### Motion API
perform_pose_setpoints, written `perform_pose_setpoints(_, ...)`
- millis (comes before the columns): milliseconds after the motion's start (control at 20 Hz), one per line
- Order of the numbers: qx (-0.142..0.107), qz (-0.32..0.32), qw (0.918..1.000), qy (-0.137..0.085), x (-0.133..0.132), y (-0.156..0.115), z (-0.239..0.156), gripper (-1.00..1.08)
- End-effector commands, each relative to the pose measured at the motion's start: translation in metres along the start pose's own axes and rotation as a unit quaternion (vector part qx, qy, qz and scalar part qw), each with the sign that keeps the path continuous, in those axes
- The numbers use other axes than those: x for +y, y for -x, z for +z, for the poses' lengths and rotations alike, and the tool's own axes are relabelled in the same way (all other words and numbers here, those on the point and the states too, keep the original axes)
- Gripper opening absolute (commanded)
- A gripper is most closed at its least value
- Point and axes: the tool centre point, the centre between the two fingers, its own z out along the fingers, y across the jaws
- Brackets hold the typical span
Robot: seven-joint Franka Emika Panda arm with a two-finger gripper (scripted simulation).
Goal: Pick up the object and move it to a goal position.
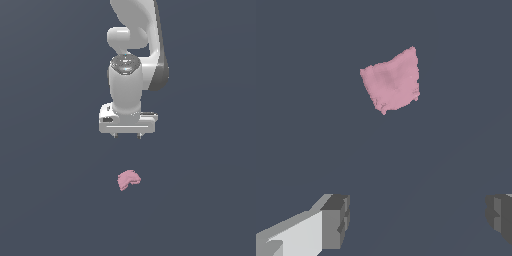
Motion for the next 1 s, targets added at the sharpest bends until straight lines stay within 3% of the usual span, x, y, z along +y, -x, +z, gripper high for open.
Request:
perform_pose_setpoints(0,0.0,0.0,1.0,0.0,0.0,0.0,0.0,1.0)
perform_pose_setpoints(450,0.017,-0.029,0.9994,0.002,-0.033,-0.01,-0.012,1.0)
perform_pose_setpoints(950,0.017,-0.019,0.9997,0.001,-0.032,-0.013,-0.01,1.0)
